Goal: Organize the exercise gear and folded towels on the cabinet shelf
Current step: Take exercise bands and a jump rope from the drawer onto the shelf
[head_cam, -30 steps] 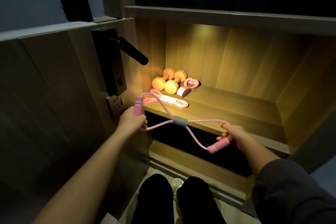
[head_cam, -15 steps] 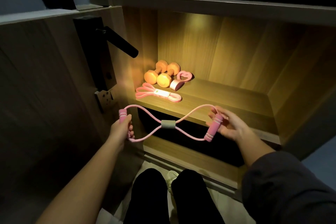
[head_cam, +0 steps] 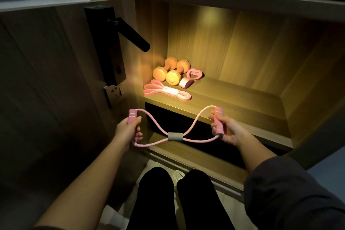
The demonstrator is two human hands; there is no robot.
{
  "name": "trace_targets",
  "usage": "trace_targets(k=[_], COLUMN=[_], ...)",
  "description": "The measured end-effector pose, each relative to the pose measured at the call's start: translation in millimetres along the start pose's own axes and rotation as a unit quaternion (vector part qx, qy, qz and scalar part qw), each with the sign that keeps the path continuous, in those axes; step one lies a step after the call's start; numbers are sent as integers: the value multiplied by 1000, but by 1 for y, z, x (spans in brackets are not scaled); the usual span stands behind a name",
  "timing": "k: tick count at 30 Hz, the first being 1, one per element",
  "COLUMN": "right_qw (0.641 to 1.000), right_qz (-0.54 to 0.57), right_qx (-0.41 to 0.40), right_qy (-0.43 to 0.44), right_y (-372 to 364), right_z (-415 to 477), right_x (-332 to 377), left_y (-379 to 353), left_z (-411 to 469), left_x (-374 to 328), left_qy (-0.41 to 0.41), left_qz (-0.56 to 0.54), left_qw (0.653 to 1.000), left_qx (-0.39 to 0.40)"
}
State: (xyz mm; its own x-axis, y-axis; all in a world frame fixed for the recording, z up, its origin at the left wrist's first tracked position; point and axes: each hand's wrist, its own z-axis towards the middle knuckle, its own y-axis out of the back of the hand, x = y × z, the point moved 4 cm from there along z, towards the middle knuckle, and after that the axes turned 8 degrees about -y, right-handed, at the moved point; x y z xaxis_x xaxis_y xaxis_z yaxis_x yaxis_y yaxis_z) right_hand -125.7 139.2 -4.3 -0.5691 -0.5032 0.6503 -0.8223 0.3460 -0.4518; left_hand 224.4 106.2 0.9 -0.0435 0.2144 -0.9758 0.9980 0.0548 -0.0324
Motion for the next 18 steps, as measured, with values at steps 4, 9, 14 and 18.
trace_targets(k=[4, 9, 14, 18], right_qw=[974, 898, 934, 961], right_qz=[-222, -427, -330, -210], right_qx=[-50, -98, -125, -167], right_qy=[-2, 31, 63, 60], right_y=[6, 27, 40, 45], right_z=[-5, -15, -17, -18], right_x=[2, 6, 10, 8], left_y=[13, 35, 39, 34], left_z=[4, 8, 7, 9], left_x=[13, 29, 46, 49], left_qy=[-2, 32, 114, 167], left_qz=[44, 117, -2, -102], left_qw=[999, 993, 993, 976], left_qx=[-5, -5, -38, -98])
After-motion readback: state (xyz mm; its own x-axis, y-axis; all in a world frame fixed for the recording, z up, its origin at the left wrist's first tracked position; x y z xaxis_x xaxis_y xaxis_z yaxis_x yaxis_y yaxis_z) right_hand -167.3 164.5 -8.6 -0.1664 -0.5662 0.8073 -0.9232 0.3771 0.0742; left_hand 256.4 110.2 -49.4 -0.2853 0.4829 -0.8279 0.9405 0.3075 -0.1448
